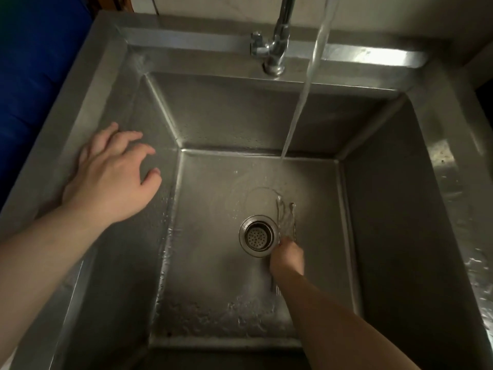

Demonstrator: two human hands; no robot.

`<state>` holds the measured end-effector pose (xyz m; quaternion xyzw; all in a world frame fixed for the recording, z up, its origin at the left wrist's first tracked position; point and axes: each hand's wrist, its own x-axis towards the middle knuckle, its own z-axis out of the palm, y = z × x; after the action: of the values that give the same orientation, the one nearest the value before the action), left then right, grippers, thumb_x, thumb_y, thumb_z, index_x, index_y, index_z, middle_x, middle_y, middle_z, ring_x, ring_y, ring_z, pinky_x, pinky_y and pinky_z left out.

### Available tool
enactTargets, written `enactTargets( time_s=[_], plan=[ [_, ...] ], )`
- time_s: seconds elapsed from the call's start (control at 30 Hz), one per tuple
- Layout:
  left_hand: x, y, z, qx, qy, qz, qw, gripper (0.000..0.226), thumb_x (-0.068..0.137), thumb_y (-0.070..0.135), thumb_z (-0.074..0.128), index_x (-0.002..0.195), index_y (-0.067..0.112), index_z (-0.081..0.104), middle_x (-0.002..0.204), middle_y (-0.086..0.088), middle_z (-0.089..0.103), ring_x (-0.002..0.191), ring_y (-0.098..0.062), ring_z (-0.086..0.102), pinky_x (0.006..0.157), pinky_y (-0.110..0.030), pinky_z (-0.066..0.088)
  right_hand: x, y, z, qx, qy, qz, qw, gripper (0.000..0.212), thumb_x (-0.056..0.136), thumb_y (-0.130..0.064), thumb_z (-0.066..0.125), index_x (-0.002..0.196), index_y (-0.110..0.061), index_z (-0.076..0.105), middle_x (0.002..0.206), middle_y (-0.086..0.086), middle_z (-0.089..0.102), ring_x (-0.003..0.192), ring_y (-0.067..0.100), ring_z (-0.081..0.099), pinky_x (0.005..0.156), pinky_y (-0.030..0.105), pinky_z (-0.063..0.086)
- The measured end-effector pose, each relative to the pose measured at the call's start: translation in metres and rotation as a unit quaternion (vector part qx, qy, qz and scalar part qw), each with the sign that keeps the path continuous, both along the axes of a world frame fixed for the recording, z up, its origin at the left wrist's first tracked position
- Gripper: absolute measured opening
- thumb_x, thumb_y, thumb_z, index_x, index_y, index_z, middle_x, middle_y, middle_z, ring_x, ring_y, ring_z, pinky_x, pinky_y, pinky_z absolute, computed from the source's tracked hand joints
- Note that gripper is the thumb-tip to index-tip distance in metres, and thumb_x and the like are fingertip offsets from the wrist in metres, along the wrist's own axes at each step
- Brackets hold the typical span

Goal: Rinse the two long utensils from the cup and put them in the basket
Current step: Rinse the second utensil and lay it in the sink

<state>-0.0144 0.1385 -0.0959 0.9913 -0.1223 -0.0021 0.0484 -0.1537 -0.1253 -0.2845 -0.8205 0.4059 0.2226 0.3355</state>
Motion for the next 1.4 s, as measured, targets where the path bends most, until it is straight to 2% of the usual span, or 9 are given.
enactTargets(
  time_s=[0.1,0.33,0.57,0.67,0.77,0.83,0.97,1.17,1.4],
  plan=[
    [0.000,0.001,0.000,-0.007,-0.003,-0.001,1.000,0.052,0.079,0.045,0.047,0.118,0.017,0.064,0.141,-0.008,0.050,0.141,-0.032,0.024,0.112,-0.050,0.022,-0.001,-0.002,-0.005,-0.019,0.001,-0.013,1.000,0.032,0.095,0.003,0.040,0.117,0.003,0.064,0.118,0.025,0.065,0.107,0.039,0.064,0.086,0.035,0.050],
    [-0.001,0.001,0.001,-0.014,0.002,0.001,1.000,0.051,0.079,0.047,0.045,0.117,0.019,0.064,0.141,-0.004,0.051,0.142,-0.030,0.023,0.112,-0.051,0.023,-0.003,-0.004,-0.003,-0.019,-0.002,-0.008,1.000,0.032,0.094,0.005,0.040,0.117,0.004,0.062,0.121,0.026,0.063,0.110,0.039,0.061,0.089,0.035,0.048],
    [0.000,0.002,-0.002,-0.013,0.000,0.002,1.000,0.047,0.079,0.046,0.046,0.113,0.021,0.065,0.139,-0.001,0.052,0.142,-0.028,0.022,0.111,-0.051,0.023,-0.003,-0.004,0.000,-0.017,0.016,-0.018,1.000,0.029,0.095,-0.002,0.043,0.116,0.003,0.061,0.120,0.025,0.063,0.109,0.039,0.061,0.089,0.037,0.050],
    [0.001,0.003,-0.003,-0.017,-0.002,0.000,1.000,0.045,0.078,0.046,0.046,0.111,0.022,0.066,0.138,0.000,0.053,0.142,-0.028,0.022,0.111,-0.051,0.023,0.003,0.012,0.021,-0.025,-0.006,0.067,0.997,0.032,0.096,-0.015,0.046,0.123,-0.002,0.056,0.128,0.020,0.056,0.113,0.036,0.057,0.092,0.035,0.046],
    [0.001,0.004,-0.004,-0.016,0.001,0.001,1.000,0.044,0.079,0.048,0.045,0.110,0.023,0.065,0.137,0.001,0.053,0.142,-0.026,0.021,0.111,-0.051,0.023,0.023,0.038,0.064,-0.050,-0.140,0.225,0.963,0.041,0.093,-0.027,0.052,0.131,-0.011,0.050,0.133,0.012,0.050,0.118,0.033,0.049,0.098,0.039,0.043],
    [0.001,0.004,-0.004,-0.015,0.003,0.002,1.000,0.044,0.079,0.050,0.045,0.109,0.024,0.065,0.136,0.002,0.054,0.143,-0.025,0.021,0.111,-0.050,0.023,0.047,0.056,0.105,-0.077,-0.288,0.307,0.904,0.048,0.089,-0.027,0.057,0.134,-0.011,0.049,0.136,0.014,0.048,0.119,0.036,0.046,0.097,0.046,0.044],
    [0.002,0.004,-0.004,-0.007,0.002,0.004,1.000,0.049,0.078,0.050,0.045,0.111,0.021,0.066,0.133,0.001,0.056,0.142,-0.026,0.021,0.112,-0.047,0.021,0.122,0.073,0.188,-0.171,-0.458,0.302,0.819,0.062,0.081,-0.020,0.062,0.140,-0.007,0.047,0.152,0.019,0.040,0.139,0.042,0.034,0.105,0.053,0.039],
    [0.001,0.003,-0.004,-0.010,-0.002,0.000,1.000,0.052,0.080,0.051,0.046,0.114,0.018,0.067,0.131,-0.001,0.058,0.142,-0.029,0.023,0.110,-0.049,0.022,0.209,0.060,0.240,-0.292,-0.315,0.304,0.850,0.079,0.089,-0.010,0.049,0.157,-0.017,0.011,0.165,0.017,-0.013,0.151,0.038,-0.011,0.121,0.058,0.007],
    [0.002,0.004,-0.006,-0.014,-0.012,-0.003,1.000,0.056,0.078,0.058,0.045,0.112,0.019,0.066,0.128,-0.001,0.060,0.141,-0.029,0.025,0.108,-0.051,0.025,0.225,0.055,0.233,-0.301,-0.261,0.298,0.867,0.077,0.089,-0.015,0.053,0.155,-0.011,0.013,0.166,0.017,-0.008,0.152,0.035,-0.012,0.118,0.061,0.016]
  ],
)
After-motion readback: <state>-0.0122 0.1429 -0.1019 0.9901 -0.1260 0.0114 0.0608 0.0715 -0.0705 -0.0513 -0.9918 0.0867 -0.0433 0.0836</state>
